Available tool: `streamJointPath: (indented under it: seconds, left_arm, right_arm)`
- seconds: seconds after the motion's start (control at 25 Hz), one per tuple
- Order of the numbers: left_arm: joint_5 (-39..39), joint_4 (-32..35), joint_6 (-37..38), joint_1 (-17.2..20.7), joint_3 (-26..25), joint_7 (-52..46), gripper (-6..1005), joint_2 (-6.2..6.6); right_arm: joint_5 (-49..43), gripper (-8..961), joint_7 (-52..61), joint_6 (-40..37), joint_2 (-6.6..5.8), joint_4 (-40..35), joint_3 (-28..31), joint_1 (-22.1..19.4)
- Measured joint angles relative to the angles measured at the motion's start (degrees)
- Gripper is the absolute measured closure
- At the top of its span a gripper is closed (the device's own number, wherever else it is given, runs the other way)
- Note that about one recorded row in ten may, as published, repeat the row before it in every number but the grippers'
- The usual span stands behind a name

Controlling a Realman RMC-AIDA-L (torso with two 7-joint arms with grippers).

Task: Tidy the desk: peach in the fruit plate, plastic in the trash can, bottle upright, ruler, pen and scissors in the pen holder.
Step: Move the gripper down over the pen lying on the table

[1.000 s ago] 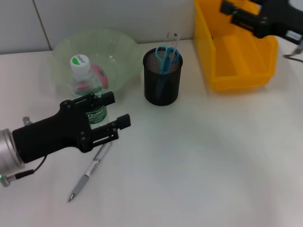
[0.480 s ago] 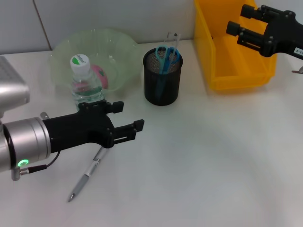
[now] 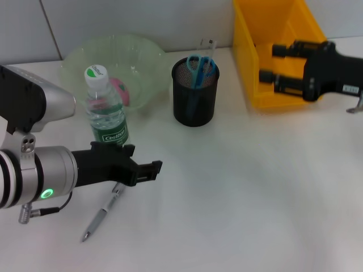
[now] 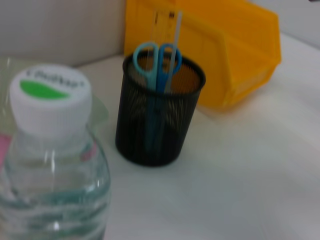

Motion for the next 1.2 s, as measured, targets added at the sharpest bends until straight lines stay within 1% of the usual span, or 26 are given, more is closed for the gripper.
streamJointPath:
  seconds: [0.08,0.12,0.16,0.2,0.32,0.36,0.6,0.8,0.92,1.04,1.2]
  left_arm:
    - [0.37,0.16,0.30,-0.03,0.01,-0.44,290,0.00]
    - [2.52,1.35,1.74,-0.14,0.07,-2.91,291,0.02]
    - [2.52,1.35,1.74,-0.14,0.07,-2.91,291,0.02]
    - [6.23,3.13,3.78,-0.47,0.41,-6.60,291,0.00]
    - [11.47,4.08,6.58,-1.68,1.49,-11.12,291,-0.07]
    - [13.21,3.99,7.70,-2.63,1.86,-12.85,292,-0.12]
    - [13.80,3.36,9.04,-4.84,1.35,-14.80,293,-0.16]
    - [15.64,2.61,10.98,-8.24,1.22,-17.30,294,-0.15]
    - [16.72,1.19,11.96,-10.46,1.21,-18.43,294,-0.22]
    - [16.88,-0.15,12.89,-12.33,1.05,-19.08,295,-0.25]
    - [17.58,-0.93,14.01,-13.51,0.50,-19.52,295,-0.24]
  right_arm:
    - [-4.33,337,1.41,-2.80,-0.53,-1.60,0.13,0.62]
    - [-6.72,337,2.28,-4.54,-0.84,-2.60,0.28,1.01]
    - [-8.91,337,3.15,-6.06,-1.16,-3.49,0.44,1.37]
    - [-11.09,327,4.00,-7.73,-1.41,-4.36,0.57,1.74]
    - [-15.22,297,6.33,-11.58,-1.86,-6.73,0.70,2.24]
    - [-16.14,287,7.11,-12.72,-1.91,-7.45,0.73,2.30]
    - [-21.07,228,9.98,-16.03,-2.35,-7.95,0.67,2.96]
    - [-23.54,176,10.44,-18.55,-2.82,-6.40,-0.12,4.09]
    - [-23.98,143,10.87,-18.73,-3.02,-5.42,-0.29,4.90]
    - [-23.60,143,11.00,-18.52,-3.09,-5.10,0.59,5.20]
    - [-22.96,144,11.07,-18.12,-3.09,-5.08,0.94,5.47]
